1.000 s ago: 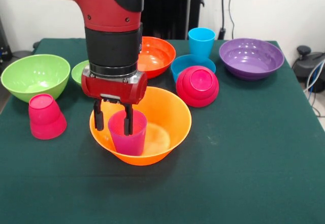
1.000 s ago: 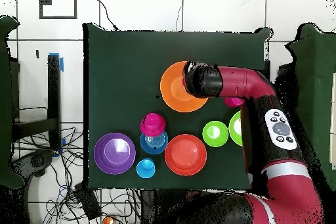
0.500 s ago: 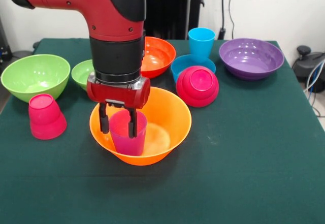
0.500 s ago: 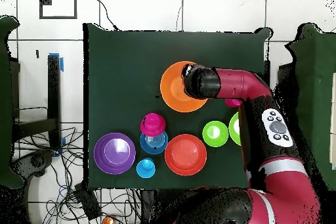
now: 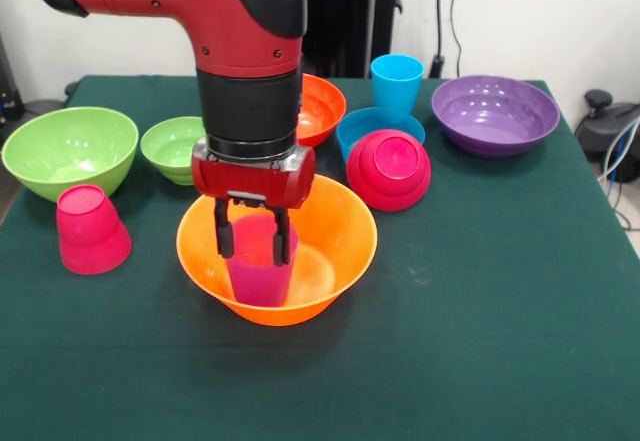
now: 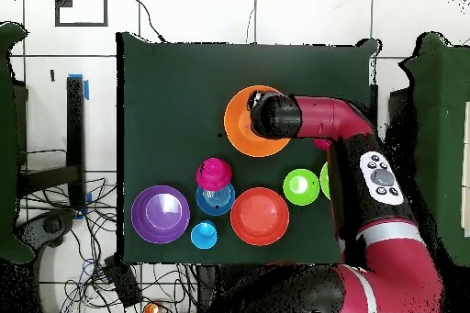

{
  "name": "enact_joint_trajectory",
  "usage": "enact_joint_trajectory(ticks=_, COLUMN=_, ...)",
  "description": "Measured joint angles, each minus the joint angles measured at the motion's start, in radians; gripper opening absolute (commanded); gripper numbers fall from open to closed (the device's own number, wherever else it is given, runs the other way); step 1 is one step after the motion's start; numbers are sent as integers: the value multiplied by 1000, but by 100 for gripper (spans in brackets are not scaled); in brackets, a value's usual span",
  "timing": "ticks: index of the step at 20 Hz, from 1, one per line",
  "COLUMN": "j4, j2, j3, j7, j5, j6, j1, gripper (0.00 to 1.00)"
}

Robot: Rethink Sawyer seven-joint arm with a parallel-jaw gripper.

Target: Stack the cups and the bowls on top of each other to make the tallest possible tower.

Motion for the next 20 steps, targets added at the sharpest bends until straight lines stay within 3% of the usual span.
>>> enact_joint_trajectory(ticks=20, j4=12, j2=-35, j3=0, j7=0, j5=10, j6=0, j1=39, gripper=100)
